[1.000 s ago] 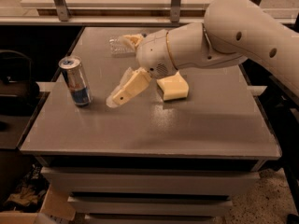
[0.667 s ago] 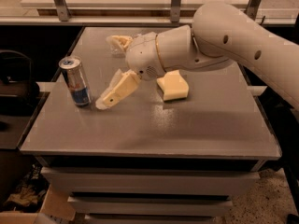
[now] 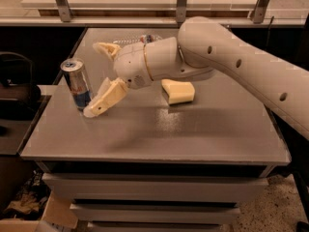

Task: Pick redbull can

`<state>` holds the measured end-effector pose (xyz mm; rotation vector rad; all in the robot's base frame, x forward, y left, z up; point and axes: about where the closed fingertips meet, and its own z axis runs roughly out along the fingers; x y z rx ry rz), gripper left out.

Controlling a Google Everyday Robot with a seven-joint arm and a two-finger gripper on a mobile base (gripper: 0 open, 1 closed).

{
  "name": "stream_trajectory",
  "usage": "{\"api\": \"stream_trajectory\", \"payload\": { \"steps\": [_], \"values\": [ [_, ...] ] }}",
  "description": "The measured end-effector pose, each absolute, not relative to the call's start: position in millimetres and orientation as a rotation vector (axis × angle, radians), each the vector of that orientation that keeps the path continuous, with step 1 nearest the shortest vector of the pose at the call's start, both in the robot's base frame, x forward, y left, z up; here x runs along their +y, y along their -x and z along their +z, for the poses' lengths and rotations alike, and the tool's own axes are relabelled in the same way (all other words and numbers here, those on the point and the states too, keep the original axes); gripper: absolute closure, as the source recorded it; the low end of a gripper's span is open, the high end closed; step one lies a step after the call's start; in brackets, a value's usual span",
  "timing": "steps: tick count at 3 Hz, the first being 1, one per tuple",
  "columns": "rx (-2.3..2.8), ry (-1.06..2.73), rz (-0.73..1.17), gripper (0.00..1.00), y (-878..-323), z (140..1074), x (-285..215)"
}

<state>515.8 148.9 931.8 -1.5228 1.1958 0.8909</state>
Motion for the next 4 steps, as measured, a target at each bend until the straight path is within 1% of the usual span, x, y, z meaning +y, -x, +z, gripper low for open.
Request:
{"api": "stream_trajectory", "payload": {
  "steps": [3, 4],
  "values": [
    [1.187, 1.474, 0.982, 0.0, -531, 905, 184],
    [1.188, 1.469, 1.002, 0.15, -535, 899, 193]
  ]
}}
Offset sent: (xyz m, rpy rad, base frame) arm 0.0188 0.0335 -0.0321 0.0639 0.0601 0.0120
